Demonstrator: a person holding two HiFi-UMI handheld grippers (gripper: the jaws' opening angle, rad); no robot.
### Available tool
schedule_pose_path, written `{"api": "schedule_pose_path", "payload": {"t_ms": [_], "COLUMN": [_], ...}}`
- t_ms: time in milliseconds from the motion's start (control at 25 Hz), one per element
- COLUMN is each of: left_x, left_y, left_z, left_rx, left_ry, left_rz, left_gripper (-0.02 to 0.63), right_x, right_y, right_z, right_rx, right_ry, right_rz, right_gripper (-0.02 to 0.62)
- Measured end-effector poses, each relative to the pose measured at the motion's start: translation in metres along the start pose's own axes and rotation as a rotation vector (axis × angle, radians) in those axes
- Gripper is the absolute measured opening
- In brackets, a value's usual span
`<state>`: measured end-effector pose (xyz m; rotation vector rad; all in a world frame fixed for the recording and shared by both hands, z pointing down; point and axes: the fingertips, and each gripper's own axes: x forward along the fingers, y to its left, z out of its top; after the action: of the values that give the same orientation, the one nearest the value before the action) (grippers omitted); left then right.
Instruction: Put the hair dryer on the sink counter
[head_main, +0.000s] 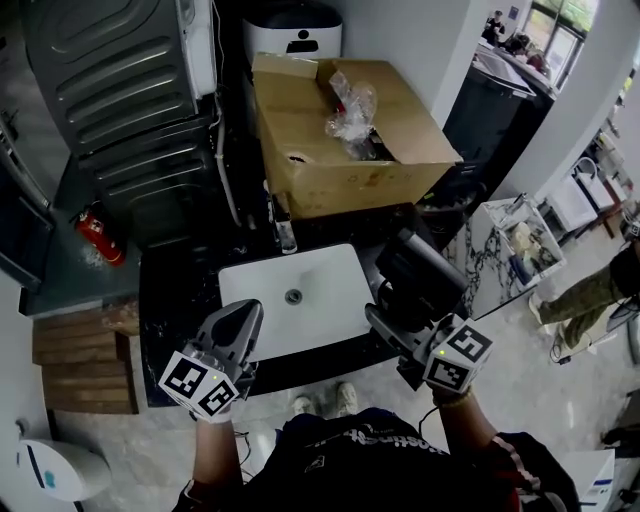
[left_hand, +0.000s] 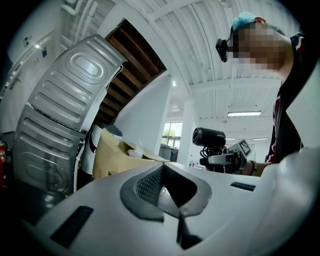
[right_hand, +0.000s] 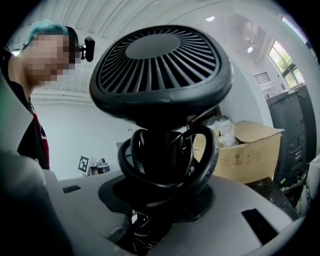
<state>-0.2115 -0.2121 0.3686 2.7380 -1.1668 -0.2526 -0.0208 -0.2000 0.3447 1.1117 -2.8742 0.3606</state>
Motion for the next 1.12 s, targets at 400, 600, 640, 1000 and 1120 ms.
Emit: {"api": "schedule_pose_path", "payload": {"t_ms": [400,600,640,1000,1120], "left_x": [0.055,0.065,0.065,0.066,0.066], "left_y": [-0.008,-0.007,-0.006,-0.002,-0.001], "left_z": [-0.003,-0.011,-0.012,-0.02,-0.024], "left_rx": [0.013,0.0,-0.003,-0.006,-0.01], "left_ry": [0.02,0.036,0.04,0.061,0.074], "left_rz": [-0.026,-0.017,-0.011,0.029,0.036], "left_gripper": [0.014,0.014,0.014,0.014,0.014], "right_x": [-0.002,-0.006,-0.008,-0.024,-0.028], "right_y": [-0.074,-0.126,-0.139,-0.227,-0.256], "right_z": [-0.014,-0.054,-0.065,-0.149,-0.173], "right_rx": [0.006,0.018,0.018,0.094,0.059], "right_ry": [0.073,0.199,0.233,0.486,0.588], "right_rz": [-0.061,-0.146,-0.165,-0.31,-0.374], "right_gripper": [0.183,0.179,0.179,0.173,0.172]}}
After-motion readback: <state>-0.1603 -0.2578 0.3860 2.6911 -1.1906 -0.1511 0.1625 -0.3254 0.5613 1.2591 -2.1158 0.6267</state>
